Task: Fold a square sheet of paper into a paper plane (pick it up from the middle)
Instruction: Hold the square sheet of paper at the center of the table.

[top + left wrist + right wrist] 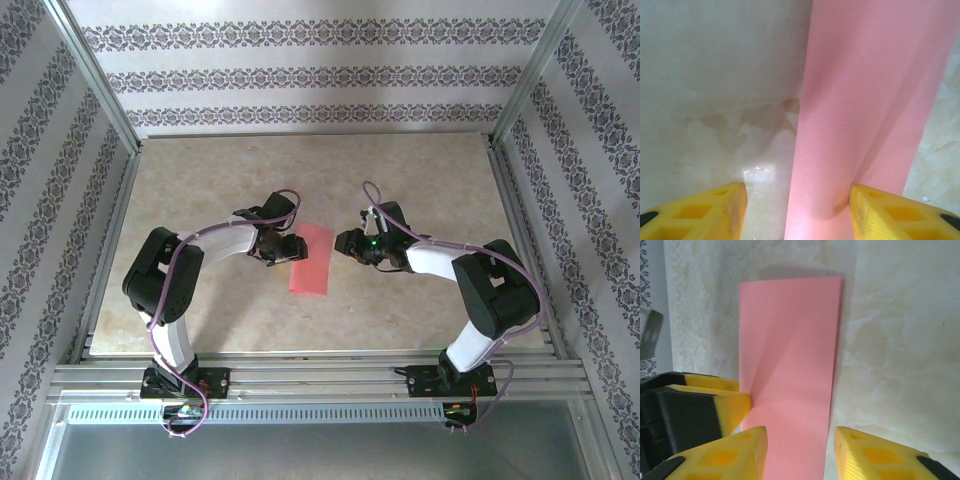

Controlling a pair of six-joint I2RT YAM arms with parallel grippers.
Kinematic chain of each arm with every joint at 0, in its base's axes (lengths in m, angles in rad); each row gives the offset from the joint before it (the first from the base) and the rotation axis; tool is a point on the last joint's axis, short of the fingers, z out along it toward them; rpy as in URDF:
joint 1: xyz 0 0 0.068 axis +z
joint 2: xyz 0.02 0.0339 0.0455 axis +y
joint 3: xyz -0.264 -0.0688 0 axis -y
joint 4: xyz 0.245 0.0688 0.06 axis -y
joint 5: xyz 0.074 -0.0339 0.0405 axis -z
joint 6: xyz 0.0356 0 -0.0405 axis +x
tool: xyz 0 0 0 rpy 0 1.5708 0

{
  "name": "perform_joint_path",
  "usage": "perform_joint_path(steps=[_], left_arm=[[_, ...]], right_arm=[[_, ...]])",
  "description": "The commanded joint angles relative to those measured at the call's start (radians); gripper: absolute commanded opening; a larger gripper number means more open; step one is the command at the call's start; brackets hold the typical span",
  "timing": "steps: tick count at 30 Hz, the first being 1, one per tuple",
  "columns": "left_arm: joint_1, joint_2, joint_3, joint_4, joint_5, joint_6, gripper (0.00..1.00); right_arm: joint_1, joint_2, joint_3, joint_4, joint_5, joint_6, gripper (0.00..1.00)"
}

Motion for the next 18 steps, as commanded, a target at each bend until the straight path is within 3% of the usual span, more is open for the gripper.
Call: perform_joint_path(steps=[1, 12, 18], left_arm=[[0.011, -0.021, -0.008, -0.013, -0.023, 0.026, 0.54], [0.012, 0.004, 0.015, -0.026, -0.034, 0.019, 0.48], [0.015, -0.012, 0.014, -0.036, -0.046, 0.019, 0.48]], right_arm=[[0.015, 0.016, 0.004, 0.0, 0.016, -0.011, 0.41], [0.046, 0.081, 0.063, -0.06, 0.012, -0.013, 0.39], [0.07, 0.132, 0.111, -0.071, -0.01, -0.015, 0.44]])
